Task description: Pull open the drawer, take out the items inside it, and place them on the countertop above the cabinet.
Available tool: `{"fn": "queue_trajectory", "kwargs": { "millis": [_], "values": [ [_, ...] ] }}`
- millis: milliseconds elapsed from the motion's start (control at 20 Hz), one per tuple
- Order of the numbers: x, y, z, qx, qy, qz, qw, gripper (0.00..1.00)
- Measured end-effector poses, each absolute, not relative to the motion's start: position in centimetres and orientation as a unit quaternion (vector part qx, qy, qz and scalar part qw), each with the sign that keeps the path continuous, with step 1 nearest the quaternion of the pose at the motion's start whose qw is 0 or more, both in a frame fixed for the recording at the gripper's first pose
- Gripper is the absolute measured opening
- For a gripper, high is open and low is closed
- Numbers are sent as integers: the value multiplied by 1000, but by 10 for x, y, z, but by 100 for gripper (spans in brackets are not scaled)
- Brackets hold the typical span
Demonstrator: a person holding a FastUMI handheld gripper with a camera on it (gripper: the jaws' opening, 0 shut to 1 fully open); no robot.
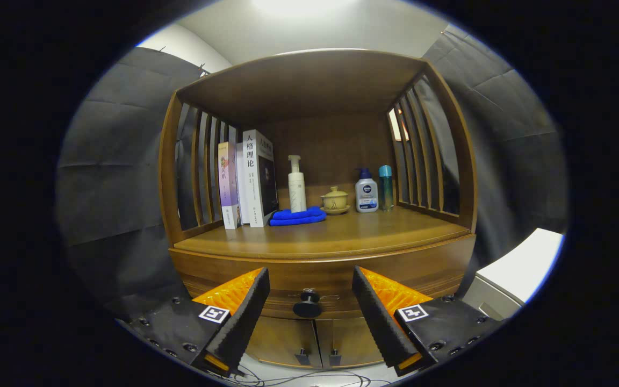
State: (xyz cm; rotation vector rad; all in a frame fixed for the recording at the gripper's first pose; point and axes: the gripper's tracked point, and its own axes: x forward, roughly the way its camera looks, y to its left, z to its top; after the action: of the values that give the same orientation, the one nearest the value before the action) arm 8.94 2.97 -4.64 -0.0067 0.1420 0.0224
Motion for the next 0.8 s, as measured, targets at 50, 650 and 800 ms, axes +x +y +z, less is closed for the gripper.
{"fn": "queue_trajectory", "kwargs": {
  "millis": [50, 650, 800],
  "values": [
    [94, 31, -51, -8, 76, 12, 997, 98],
    [124, 37, -107, -6, 126, 10, 992, 93],
    [129, 39, -118, 0, 139, 11, 990, 87]
  ]
}}
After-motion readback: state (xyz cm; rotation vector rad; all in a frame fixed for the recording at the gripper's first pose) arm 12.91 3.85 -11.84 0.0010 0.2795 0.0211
